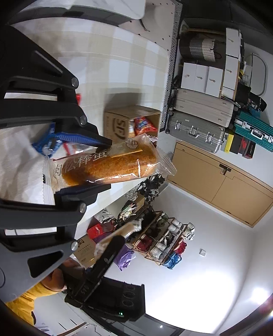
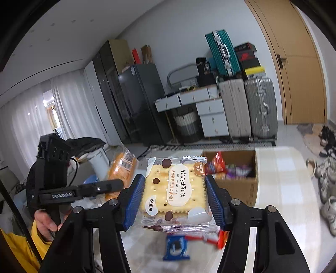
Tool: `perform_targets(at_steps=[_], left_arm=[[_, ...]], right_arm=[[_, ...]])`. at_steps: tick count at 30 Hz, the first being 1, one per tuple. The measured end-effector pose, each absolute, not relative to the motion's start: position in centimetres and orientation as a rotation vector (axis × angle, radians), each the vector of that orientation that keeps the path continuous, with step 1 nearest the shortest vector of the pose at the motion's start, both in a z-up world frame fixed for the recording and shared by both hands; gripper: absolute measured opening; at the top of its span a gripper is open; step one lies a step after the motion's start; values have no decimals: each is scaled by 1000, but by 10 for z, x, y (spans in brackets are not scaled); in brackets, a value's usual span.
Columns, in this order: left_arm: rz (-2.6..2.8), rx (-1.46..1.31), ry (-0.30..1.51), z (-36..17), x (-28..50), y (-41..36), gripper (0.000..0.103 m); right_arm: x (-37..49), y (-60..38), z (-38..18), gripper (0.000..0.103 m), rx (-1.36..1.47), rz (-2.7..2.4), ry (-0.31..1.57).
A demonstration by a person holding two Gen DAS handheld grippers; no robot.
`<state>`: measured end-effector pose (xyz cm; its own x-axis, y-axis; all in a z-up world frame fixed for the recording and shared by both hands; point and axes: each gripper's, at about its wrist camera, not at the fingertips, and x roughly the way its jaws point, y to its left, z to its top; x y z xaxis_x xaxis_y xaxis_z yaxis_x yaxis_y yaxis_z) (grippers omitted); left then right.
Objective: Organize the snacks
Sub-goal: 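Lift the bread roll and cracker pack and carry them over the box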
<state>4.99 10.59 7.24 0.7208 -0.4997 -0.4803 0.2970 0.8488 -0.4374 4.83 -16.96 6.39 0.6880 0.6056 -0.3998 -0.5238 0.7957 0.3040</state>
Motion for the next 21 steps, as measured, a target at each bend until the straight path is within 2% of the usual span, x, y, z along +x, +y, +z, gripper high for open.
perform_targets(at_steps=[3,15,21], left_arm=[[-455,-350,630,80,76,104,30],[-446,-324,677,94,211,79,30],[-424,-302,716,90,279,54,30]], right_arm=[[61,-173,76,59,168,628,450],[163,-185,105,59,161,570,410],[229,-185,99,59,169,552,468]])
